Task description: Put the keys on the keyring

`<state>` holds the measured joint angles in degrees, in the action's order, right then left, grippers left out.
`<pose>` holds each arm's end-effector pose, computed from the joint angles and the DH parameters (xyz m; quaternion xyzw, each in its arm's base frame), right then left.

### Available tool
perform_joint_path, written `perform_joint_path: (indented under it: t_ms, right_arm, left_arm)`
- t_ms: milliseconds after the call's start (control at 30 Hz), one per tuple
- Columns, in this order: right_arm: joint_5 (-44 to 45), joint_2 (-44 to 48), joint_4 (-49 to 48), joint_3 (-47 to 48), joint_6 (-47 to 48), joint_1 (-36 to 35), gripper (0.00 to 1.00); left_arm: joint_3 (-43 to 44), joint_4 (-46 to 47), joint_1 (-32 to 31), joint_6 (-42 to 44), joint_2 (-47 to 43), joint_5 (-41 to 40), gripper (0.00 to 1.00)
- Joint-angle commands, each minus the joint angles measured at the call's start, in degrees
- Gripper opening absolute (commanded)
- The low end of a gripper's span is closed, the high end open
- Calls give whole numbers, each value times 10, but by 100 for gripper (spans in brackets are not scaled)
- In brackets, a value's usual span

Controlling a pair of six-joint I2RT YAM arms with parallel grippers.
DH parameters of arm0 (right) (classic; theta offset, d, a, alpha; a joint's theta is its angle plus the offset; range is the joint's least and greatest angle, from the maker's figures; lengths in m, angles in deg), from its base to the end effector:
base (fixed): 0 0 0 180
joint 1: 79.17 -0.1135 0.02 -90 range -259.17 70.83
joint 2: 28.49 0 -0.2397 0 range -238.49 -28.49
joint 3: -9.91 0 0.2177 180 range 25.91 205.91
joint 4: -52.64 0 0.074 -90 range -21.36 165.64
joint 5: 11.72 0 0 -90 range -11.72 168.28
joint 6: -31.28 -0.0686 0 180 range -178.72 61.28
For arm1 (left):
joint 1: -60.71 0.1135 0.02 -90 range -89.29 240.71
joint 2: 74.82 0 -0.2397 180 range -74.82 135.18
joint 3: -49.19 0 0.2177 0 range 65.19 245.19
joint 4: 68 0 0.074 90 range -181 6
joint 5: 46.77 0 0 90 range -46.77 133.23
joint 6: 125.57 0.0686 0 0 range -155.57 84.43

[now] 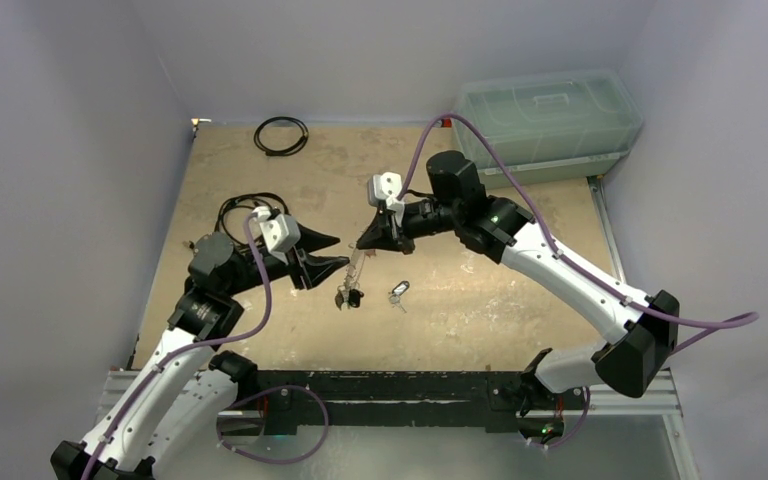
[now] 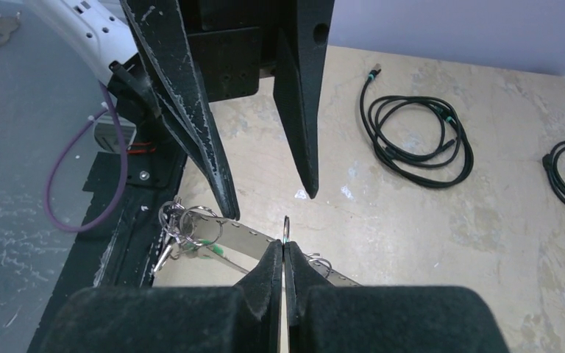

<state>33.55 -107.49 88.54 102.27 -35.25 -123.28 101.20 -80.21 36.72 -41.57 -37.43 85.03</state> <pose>0.1814 0.2431 0.3521 -0.6033 0.5217 0.4033 0.4485 0.1324 -0.1090 0.3193 0.3554 0.5983 -0.4130 0.5875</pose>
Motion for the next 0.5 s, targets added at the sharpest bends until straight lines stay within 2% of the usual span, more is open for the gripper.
perform_joint_path:
  t_ms: [0, 167, 467]
  right_arm:
    - [-40, 22, -9, 6, 10, 2, 0]
    - [-58, 21, 0, 9, 15, 2, 0]
    - [-81, 17, 9, 15, 21, 2, 0]
  left_arm:
    - [-5, 31, -4, 19, 2, 21, 43]
    - [-5, 31, -6, 22, 5, 28, 38]
    - [-7, 39, -10, 21, 5, 40, 37]
